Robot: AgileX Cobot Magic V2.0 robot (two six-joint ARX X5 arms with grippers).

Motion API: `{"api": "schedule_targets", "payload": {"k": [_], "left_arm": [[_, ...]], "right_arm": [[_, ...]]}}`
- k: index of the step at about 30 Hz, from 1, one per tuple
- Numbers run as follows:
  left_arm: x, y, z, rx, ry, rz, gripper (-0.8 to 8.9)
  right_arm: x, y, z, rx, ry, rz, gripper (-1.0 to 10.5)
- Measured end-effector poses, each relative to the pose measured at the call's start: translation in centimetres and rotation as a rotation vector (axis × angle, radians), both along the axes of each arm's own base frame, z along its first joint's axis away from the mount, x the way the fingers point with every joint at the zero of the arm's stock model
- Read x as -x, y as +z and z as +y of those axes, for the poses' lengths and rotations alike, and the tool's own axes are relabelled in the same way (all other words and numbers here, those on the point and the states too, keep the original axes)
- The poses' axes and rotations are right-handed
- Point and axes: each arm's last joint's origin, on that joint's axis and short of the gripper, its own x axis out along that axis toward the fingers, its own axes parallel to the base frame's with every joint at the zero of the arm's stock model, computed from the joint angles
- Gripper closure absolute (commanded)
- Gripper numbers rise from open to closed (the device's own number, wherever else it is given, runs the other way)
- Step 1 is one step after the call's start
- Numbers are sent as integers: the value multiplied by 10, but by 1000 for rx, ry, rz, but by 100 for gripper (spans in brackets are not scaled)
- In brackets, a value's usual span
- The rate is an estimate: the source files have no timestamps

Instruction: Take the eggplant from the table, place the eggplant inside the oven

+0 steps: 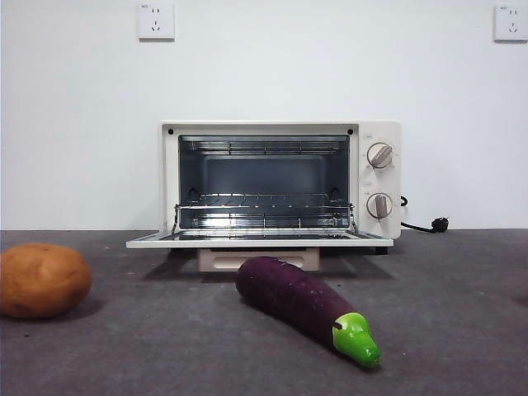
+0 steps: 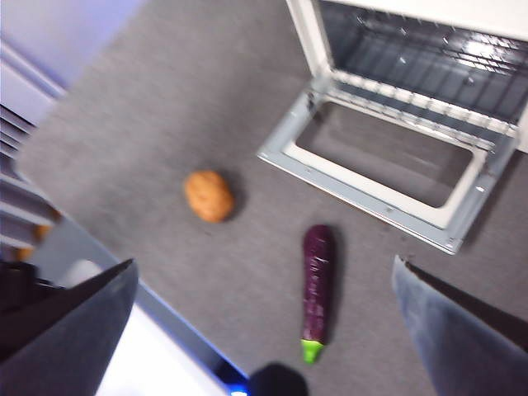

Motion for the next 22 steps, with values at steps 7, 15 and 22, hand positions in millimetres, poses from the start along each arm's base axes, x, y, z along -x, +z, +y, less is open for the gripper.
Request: {"api": "schedule_targets", "payload": {"k": [7,15,22], "left_arm": [[0,-2,2,-42,68,11,819],[0,-4,2,-77,70,26,819],[0,-4,2,-89,72,24,819]], "right_arm": [[-26,-26,38,135,12,55,385],[-44,-88,72,344,33,191,384],[-55,-167,93,371,28,247,384]]}}
